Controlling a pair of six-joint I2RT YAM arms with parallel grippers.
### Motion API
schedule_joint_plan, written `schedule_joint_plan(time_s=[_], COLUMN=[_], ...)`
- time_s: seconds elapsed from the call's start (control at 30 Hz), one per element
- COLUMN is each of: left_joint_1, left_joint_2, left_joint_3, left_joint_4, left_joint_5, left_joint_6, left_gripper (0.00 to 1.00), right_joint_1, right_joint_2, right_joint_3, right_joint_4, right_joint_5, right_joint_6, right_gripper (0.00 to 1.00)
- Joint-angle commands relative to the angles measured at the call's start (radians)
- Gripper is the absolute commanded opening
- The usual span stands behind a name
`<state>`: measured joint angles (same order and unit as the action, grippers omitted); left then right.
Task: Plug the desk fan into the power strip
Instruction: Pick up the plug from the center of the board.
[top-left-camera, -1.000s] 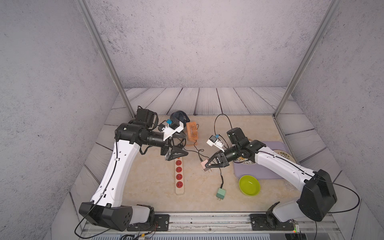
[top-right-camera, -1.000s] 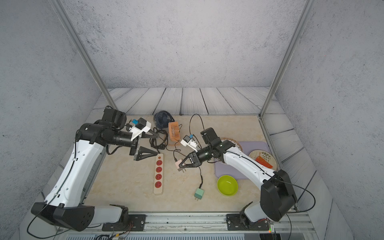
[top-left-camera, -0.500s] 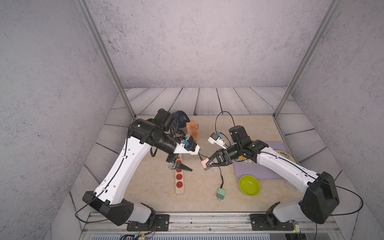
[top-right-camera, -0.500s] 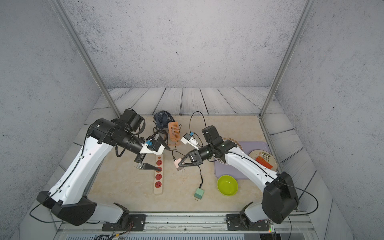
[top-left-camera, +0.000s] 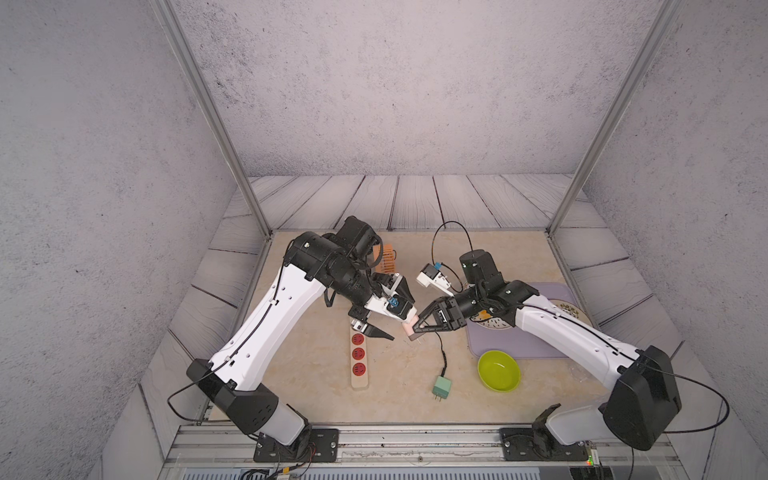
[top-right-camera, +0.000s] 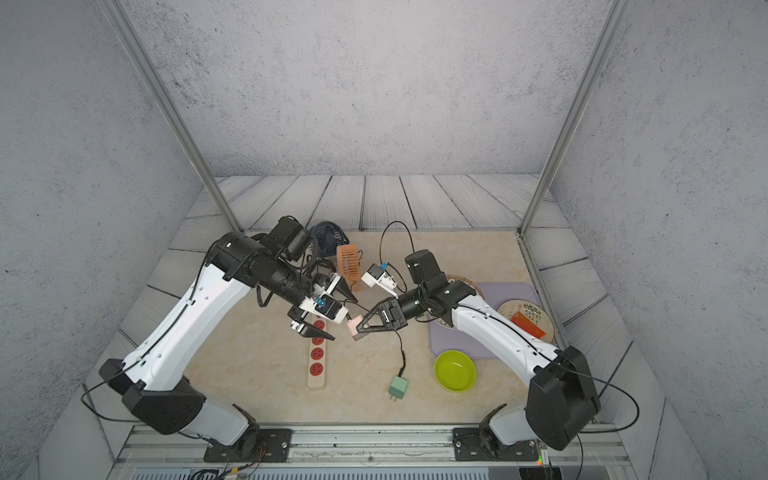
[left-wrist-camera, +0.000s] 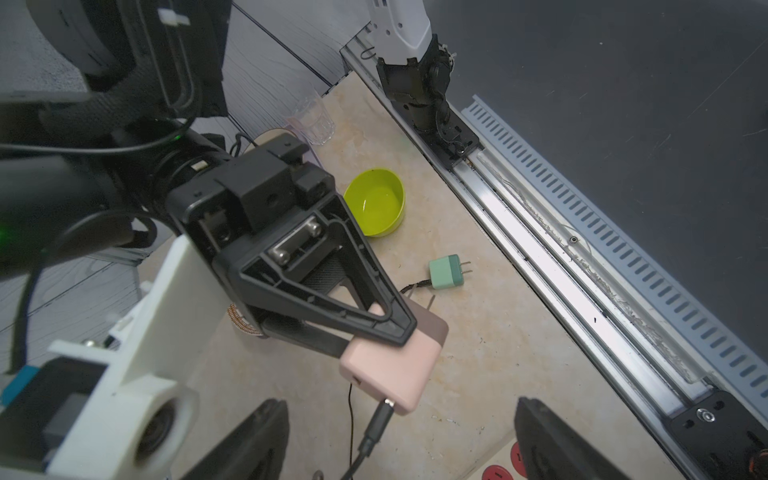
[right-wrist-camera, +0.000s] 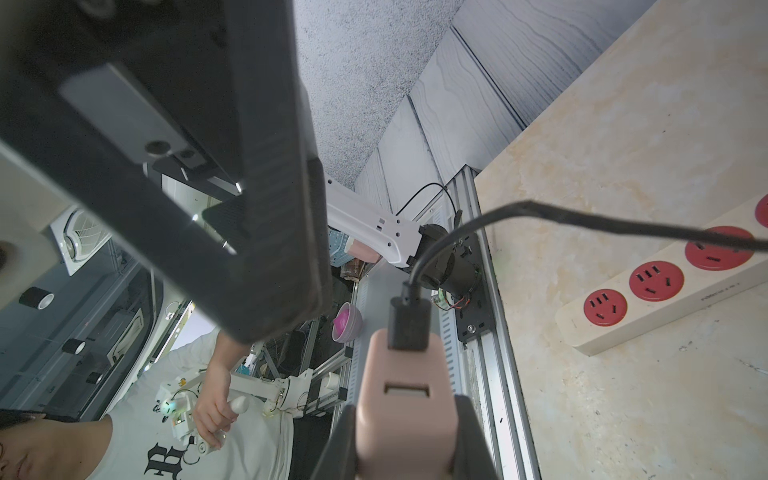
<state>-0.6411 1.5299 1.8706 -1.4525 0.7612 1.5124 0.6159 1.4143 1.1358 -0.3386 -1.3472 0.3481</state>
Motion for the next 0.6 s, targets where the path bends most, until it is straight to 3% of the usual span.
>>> schedule_joint_plan(time_s=[0.0, 0.57], left_joint_1=[-0.022, -0.088], left_joint_2=[0.021, 0.054], left_joint_3=[0.024, -0.038], left_joint_4=[0.008, 0.036], left_joint_5=[-0.014, -0.123], left_joint_6=[0.055, 0.137], left_gripper=[0.89, 0.79], right_joint_1=[0.0, -0.001], right_joint_2=[-0.023, -0.02], right_joint_3=[0.004, 0.006], right_joint_4=[0.028, 0.07], right_joint_5=[-0.048, -0.066], right_joint_6=[-0.002, 0.009], right_gripper=[0.0, 0.0])
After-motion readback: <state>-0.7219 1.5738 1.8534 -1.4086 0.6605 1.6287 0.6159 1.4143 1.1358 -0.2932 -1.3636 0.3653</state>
